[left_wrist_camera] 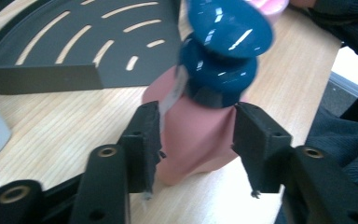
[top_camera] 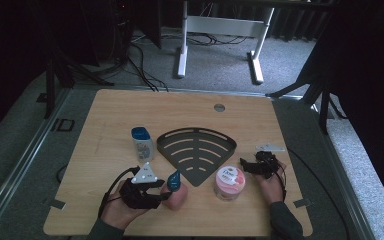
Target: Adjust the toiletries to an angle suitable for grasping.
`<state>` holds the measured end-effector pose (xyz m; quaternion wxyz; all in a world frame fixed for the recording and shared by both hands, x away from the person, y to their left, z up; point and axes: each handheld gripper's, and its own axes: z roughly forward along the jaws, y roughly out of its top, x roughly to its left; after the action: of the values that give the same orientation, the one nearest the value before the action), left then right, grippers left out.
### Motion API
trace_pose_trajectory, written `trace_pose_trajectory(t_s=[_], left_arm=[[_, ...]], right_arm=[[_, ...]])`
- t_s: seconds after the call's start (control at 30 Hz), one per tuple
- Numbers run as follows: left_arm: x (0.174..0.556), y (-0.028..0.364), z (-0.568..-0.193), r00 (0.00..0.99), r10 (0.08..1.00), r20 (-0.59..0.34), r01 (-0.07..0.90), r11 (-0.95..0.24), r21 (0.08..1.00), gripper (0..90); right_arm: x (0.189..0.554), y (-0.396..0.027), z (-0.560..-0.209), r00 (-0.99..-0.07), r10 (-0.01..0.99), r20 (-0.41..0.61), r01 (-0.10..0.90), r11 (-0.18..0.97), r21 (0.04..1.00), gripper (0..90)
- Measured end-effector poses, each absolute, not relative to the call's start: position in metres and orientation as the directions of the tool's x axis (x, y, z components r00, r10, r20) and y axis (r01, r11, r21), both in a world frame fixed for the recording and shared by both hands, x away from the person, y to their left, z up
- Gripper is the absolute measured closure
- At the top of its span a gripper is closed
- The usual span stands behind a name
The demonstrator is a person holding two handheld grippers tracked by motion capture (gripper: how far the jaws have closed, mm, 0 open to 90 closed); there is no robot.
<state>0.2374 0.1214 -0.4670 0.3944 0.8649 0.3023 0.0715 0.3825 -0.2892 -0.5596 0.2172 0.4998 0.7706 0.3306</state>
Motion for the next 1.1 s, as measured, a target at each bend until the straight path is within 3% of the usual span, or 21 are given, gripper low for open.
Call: trace_pose_trajectory(t_s=[0.23,0.3,0.43,0.47,0.8,1.1], left_arm=[[0.226,0.118,-0.463,0.806,0.585,-0.088,0.458,-0.523,0.718,62.9],[0.224,0.118,-0.462,0.811,0.578,-0.088,0.455,-0.53,0.716,70.3],[0.222,0.113,-0.464,0.829,0.553,-0.083,0.434,-0.544,0.718,75.8],[0.223,0.112,-0.465,0.831,0.549,-0.091,0.436,-0.541,0.72,82.6],[0.225,0.088,-0.471,0.851,0.517,-0.092,0.416,-0.557,0.719,87.2],[0.229,0.087,-0.474,0.821,0.567,-0.068,0.442,-0.556,0.704,89.6]], right_arm=[[0.382,-0.289,-0.56,-0.406,0.914,-0.004,0.627,0.282,0.726,18.3],[0.382,-0.289,-0.56,-0.406,0.914,-0.004,0.627,0.282,0.726,18.3],[0.382,-0.289,-0.56,-0.405,0.914,-0.004,0.627,0.281,0.727,18.3],[0.382,-0.289,-0.56,-0.406,0.914,-0.005,0.627,0.282,0.727,18.3],[0.382,-0.289,-0.56,-0.406,0.914,-0.004,0.627,0.282,0.726,18.3],[0.382,-0.289,-0.56,-0.406,0.914,-0.005,0.627,0.282,0.726,18.3]])
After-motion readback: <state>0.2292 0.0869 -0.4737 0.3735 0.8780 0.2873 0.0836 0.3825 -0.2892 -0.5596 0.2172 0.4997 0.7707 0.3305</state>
